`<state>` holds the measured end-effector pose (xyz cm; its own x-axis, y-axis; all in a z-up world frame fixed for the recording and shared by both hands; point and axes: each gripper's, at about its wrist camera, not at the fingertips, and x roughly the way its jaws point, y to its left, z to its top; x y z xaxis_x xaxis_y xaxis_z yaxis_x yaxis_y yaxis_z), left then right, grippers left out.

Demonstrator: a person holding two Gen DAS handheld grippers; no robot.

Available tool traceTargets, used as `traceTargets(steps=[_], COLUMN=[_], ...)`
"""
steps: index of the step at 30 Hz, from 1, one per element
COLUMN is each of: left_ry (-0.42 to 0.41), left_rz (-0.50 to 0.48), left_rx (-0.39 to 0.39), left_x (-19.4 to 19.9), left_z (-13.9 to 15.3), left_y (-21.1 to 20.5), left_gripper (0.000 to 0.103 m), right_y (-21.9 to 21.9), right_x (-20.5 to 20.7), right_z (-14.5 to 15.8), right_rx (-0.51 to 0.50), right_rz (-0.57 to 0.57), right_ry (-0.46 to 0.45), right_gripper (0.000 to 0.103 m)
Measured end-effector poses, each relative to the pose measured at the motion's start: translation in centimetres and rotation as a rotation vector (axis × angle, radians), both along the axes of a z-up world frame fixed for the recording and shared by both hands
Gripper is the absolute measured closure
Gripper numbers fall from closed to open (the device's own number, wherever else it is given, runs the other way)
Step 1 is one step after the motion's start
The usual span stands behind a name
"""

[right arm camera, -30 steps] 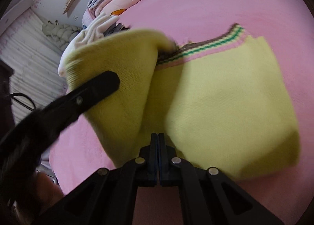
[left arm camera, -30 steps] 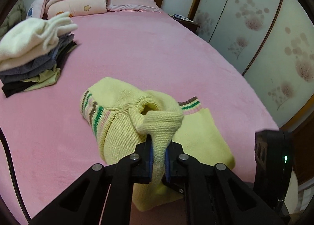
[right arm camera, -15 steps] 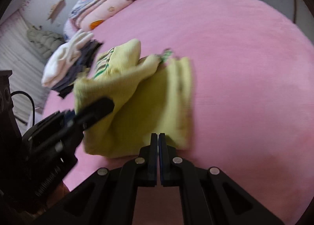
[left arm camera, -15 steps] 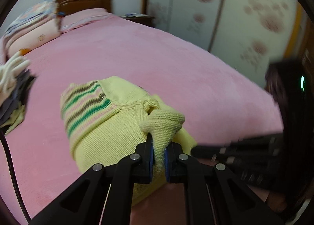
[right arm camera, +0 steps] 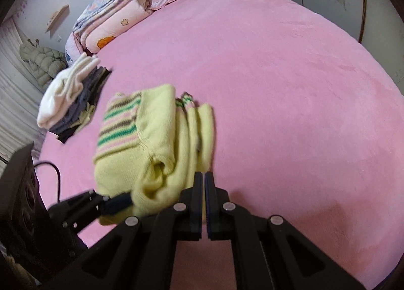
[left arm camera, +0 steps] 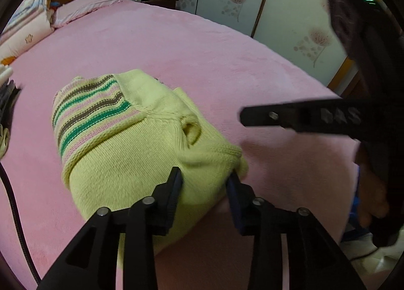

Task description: Fold large clothes

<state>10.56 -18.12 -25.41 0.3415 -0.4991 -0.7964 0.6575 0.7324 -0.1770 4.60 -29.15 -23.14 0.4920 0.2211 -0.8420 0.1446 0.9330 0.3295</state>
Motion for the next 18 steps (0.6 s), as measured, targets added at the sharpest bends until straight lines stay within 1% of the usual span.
traceTargets(steps=[1,2,3,4,5,6,7,10,11,14,16,18], left_ry=[0.009,0.021,0.033,0.045,0.055,0.059,0.058,0.051,0.056,0.096,0.106,0.110], left_rz=[0.003,0.009,0.020,0.038,0.054,0.074,0.101,0.205,0.257,0.374,0.433,0.455], left_rx=[-0.010,-0.030,-0.050,-0.069,-0.078,-0.083,-0.082,-0.077,-0.078,-0.077,-0.088,-0.107], left_x=[-0.2,-0.2,-0.4,-0.5,-0.4,-0.2,0.0,1.4,2.2,4.4,5.6,6.6], left_z=[0.5,1.0,1.5,2.0,2.4,2.7,2.9,3.0,2.7,1.5,0.9,0.6], left_y=[0.4,1.3,2.0,2.8,3.5,4.1,4.9,7.3,8.4,10.4,11.4,11.3], left_gripper=[0.062,0.057,0.053,0.053,0.053,0.053,0.053,0.053,0.053,0.053,0.053,0.053], right_y=[0.1,0.2,0.4,0.6,0.8,1.1,1.2,2.1,2.5,3.6,4.4,4.9], right_x=[0.3,0.6,0.9,1.2,1.5,1.9,2.0,2.8,3.2,4.7,5.5,6.3], right_z=[0.2,0.5,0.9,1.1,1.3,1.3,1.3,1.1,1.0,0.2,-0.5,-1.2], right_rx=[0.010,0.022,0.035,0.041,0.046,0.053,0.061,0.073,0.071,0.062,0.049,0.023], right_rz=[0.002,0.004,0.009,0.012,0.015,0.023,0.028,0.056,0.066,0.102,0.122,0.141], right_ry=[-0.001,-0.003,-0.004,-0.004,-0.004,-0.003,-0.004,-0.010,-0.012,0.010,0.033,0.055], right_gripper=[0.101,0.101,0.098,0.091,0.085,0.073,0.069,0.069,0.069,0.069,0.069,0.069])
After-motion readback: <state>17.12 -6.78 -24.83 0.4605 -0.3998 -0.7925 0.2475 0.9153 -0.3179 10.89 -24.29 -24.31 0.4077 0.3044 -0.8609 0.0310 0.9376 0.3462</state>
